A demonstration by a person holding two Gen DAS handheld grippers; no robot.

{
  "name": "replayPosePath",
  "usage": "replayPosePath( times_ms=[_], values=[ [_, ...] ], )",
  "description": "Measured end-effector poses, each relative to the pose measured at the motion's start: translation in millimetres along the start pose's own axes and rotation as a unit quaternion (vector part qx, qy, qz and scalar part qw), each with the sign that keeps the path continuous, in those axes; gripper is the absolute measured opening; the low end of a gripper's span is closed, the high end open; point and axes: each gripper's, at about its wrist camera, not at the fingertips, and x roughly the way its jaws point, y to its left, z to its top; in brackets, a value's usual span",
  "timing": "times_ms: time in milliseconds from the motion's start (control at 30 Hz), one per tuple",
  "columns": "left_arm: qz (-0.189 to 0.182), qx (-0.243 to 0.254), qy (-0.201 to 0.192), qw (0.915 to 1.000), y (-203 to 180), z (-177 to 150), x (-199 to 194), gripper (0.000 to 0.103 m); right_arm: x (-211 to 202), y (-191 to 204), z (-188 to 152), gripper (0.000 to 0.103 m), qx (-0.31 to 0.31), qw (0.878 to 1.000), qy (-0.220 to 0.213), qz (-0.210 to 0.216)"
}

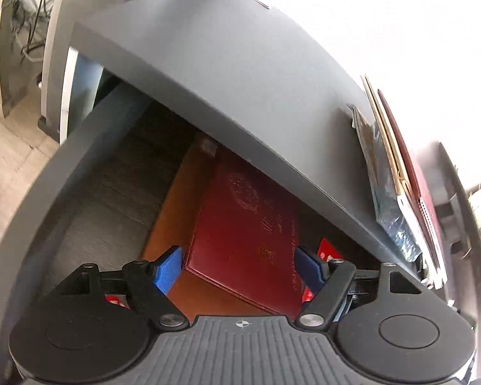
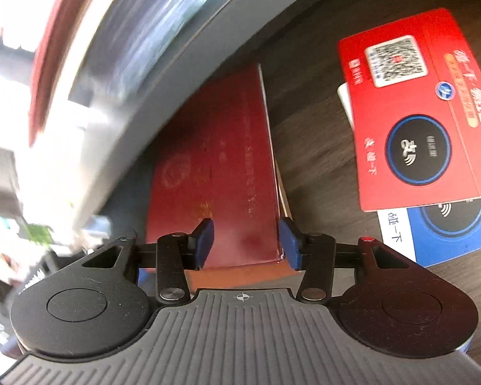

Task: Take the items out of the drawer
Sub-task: 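Close the right gripper on the booklet edge and tilt it up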

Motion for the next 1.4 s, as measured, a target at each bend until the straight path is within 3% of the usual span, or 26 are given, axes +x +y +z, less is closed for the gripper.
replayPosePath(
  times_ms=[133,300,433,600,833,1033,1133,1267,1333,1400],
  values=[
    [-0.025,-0.037,-0.006,0.9990,9,-2,5,0.073,-15,-19,4,0.052,0.058,0.996,-0.033,0.055],
    [-0.019,-0.053,0.001,0.9984,9,-5,17,0.073,-25,-41,5,0.051,0.123,0.981,-0.070,0.137],
    [-0.020,-0.080,0.003,0.9965,13,-7,27,0.073,-28,-43,5,0.049,0.125,0.973,-0.085,0.173],
    [-0.088,-0.115,-0.028,0.9890,21,-6,16,0.069,-23,-44,9,0.049,0.137,0.975,-0.085,0.153],
    [-0.108,-0.135,-0.014,0.9848,11,1,22,0.069,-15,-40,13,0.053,0.146,0.981,-0.086,0.095],
    [-0.122,-0.142,-0.018,0.9822,1,10,27,0.069,-21,-24,10,0.064,0.135,0.986,-0.095,0.018],
    [-0.149,-0.141,-0.023,0.9784,-6,16,26,0.065,-22,-13,6,0.071,0.123,0.989,-0.083,-0.007],
    [-0.141,-0.111,-0.013,0.9838,-19,24,30,0.066,-13,-13,-1,0.071,0.143,0.989,-0.036,0.003],
    [-0.120,-0.113,-0.007,0.9863,-16,25,30,0.068,-2,-23,-19,0.070,0.162,0.986,-0.019,0.022],
    [-0.089,-0.115,-0.005,0.9893,-11,27,30,0.073,7,-22,-23,0.071,0.169,0.985,-0.013,0.013]
  ],
)
